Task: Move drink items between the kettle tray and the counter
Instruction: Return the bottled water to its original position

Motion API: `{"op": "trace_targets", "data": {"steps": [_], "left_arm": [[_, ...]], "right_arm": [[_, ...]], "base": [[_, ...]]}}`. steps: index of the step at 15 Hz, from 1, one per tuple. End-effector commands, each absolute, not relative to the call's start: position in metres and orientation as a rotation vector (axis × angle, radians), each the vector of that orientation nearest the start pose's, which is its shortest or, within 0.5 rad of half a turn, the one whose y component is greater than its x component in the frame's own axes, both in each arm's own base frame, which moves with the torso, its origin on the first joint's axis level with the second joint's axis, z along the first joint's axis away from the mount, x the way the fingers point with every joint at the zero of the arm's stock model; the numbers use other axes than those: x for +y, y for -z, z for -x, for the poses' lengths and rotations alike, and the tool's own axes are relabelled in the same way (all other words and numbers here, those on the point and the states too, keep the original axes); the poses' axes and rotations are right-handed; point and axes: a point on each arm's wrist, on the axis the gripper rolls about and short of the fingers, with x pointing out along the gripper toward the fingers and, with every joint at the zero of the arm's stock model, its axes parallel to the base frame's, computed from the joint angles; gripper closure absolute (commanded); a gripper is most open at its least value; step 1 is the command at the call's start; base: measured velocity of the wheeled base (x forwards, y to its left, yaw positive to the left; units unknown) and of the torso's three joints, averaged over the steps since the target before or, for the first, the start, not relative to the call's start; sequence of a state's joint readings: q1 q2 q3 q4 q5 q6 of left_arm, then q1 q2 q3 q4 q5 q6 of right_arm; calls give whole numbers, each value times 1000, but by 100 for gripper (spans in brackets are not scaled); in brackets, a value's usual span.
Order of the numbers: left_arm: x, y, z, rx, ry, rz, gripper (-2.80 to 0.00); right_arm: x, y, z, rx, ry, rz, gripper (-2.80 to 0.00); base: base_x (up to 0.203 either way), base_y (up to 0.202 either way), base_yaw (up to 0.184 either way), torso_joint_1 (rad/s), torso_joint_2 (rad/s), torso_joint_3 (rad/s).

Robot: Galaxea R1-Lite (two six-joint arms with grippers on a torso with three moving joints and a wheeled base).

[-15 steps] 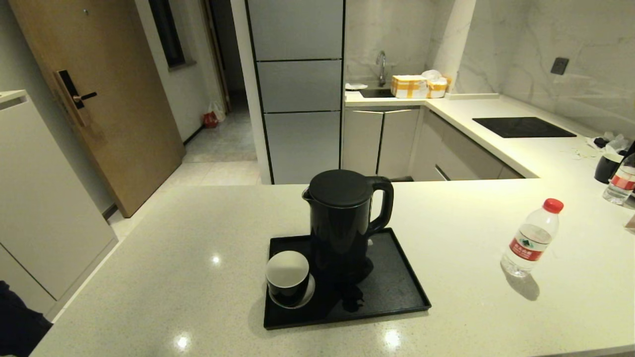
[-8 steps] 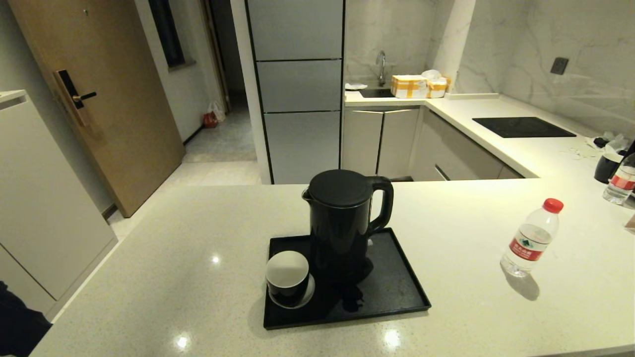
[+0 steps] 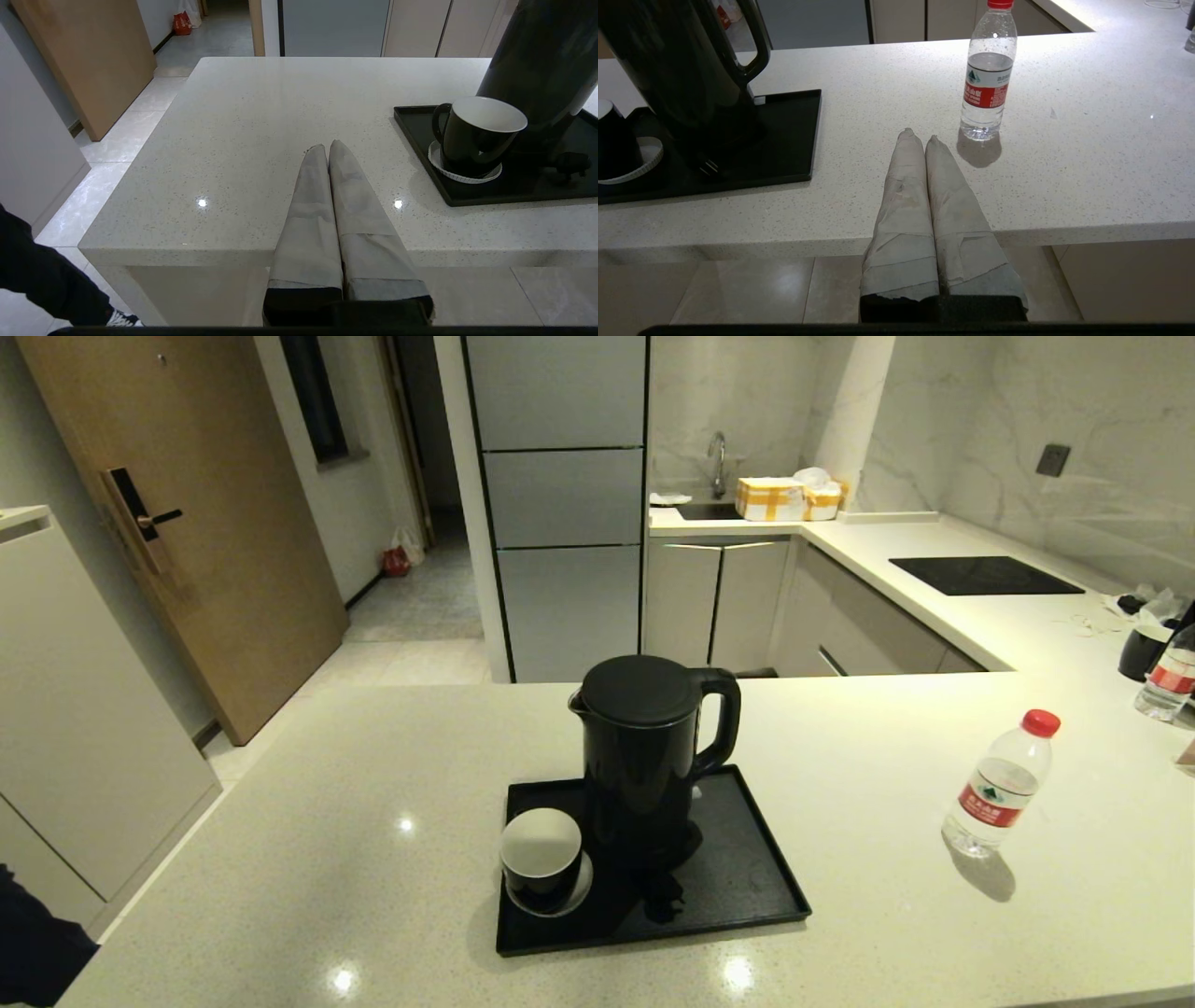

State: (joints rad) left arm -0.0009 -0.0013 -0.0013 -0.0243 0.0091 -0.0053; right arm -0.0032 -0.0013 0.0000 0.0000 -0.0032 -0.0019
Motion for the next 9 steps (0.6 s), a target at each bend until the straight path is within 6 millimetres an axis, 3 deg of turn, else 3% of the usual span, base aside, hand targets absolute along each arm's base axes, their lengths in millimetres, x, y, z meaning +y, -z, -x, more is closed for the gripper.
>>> {"op": "trace_targets", "data": {"steps": [1,3,9], "left_arm": [[0,-76,23,1,-6,-9,0],[0,-75,23,3,2,-64,0],[0,-76,23,-2,0,-14,0]], "right_arm": [[0,-75,23,3,6,2,0],[0,-74,23,5,8,3,0],[0,-74,23,4,6,3,0]], "base": [[0,0,0,0,0,0],[0,0,0,0,0,0],[0,0,0,0,0,0]]}}
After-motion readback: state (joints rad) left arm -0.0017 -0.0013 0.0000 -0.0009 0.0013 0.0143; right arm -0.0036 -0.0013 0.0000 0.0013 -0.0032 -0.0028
